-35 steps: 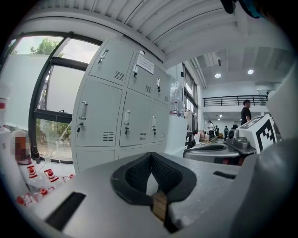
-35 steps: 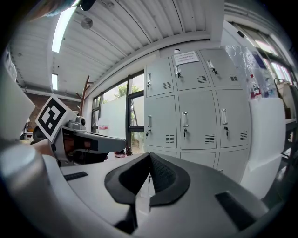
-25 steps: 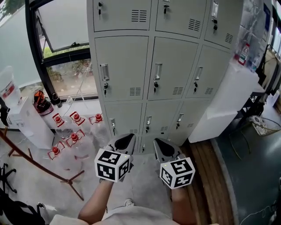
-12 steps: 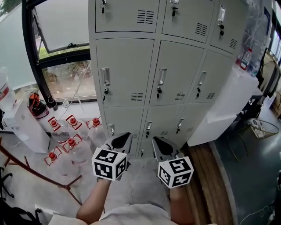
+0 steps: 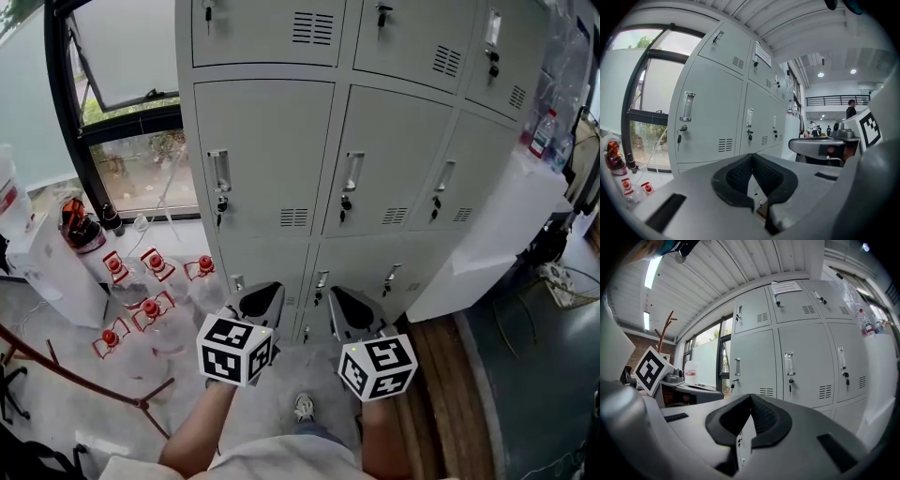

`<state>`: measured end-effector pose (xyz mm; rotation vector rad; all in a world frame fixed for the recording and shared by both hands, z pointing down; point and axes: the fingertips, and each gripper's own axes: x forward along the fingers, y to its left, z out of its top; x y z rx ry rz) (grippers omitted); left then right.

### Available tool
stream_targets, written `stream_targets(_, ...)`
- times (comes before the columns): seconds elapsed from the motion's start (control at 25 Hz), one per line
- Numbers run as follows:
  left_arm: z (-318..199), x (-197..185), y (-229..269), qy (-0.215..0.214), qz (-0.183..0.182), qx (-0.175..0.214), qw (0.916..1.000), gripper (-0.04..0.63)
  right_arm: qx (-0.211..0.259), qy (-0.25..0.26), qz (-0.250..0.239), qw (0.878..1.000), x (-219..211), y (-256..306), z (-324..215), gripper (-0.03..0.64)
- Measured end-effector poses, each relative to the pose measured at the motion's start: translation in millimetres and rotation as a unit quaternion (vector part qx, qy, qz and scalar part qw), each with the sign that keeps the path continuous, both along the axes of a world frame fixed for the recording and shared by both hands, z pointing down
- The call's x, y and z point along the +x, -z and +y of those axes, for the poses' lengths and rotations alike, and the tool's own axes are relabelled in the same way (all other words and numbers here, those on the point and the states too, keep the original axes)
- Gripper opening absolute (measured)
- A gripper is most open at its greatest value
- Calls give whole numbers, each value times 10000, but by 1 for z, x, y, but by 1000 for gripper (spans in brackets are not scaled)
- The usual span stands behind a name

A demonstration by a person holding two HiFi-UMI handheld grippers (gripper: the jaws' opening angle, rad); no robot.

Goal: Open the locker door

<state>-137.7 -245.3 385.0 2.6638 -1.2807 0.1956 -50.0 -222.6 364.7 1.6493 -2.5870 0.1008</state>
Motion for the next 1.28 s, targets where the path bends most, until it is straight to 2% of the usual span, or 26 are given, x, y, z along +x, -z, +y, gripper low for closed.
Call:
stream_targets(0.56, -107, 36, -4, 238, -67, -114, 9996, 6, 196, 289, -24, 9994, 34, 15, -116, 2)
stream_targets(0.92, -154, 50, 2, 506, -88, -39, 9987, 6, 424, 466, -47, 9980, 52, 31, -170, 3)
stream_targets(1.08, -171, 54, 4, 662, -109, -2, 9977, 6, 468, 626, -61, 9969, 56, 36, -191, 42)
stream_targets(1.28, -189, 59, 7, 808, -170, 67, 9966, 6, 634, 778, -73, 9949, 60, 46, -211, 52)
